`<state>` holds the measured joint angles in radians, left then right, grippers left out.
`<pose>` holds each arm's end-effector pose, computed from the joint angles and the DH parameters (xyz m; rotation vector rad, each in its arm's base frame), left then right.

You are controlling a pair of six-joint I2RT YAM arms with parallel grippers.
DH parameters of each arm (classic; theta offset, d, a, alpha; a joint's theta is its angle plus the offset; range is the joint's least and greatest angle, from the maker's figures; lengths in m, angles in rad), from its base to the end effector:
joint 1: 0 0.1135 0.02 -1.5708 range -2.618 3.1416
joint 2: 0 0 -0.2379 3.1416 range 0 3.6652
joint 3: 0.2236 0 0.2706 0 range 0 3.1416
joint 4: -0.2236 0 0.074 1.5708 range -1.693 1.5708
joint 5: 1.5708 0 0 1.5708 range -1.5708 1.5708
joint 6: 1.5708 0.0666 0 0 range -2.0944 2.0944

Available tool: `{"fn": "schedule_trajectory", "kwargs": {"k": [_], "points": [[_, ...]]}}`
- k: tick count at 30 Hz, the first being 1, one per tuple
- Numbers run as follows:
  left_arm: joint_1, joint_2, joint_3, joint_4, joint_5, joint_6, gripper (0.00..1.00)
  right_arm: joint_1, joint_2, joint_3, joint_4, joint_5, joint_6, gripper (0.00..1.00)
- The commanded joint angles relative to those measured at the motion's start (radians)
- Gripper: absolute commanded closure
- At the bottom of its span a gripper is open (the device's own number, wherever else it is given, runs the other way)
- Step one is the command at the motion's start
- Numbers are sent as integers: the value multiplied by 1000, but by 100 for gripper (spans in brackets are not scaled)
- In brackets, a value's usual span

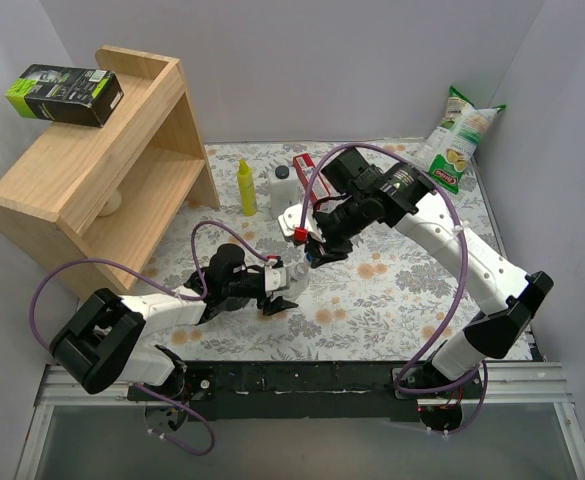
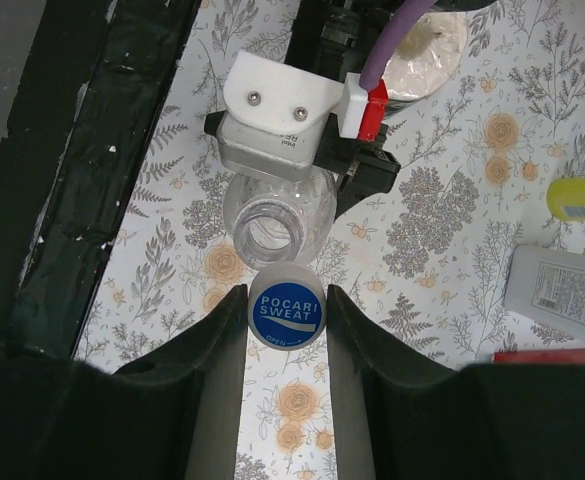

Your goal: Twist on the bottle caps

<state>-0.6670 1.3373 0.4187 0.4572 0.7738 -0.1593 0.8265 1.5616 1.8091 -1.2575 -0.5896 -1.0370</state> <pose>0.1925 -0.2108 0.1175 1.0263 1.8735 -1.2881 0.1948 0.2662 0.3647 -2.0941 1.2892 0.6656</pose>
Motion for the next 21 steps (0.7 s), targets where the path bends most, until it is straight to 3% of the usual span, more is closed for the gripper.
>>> {"fn": "schedule_trajectory", "kwargs": {"k": [1,21], "points": [[-14,-12,0,38,-7,12,100,19,17,-11,-8,-9,-23,75],[-31,11,26,93,-30,-46,100,39,12,-45,-22,-22,-24,74]]}}
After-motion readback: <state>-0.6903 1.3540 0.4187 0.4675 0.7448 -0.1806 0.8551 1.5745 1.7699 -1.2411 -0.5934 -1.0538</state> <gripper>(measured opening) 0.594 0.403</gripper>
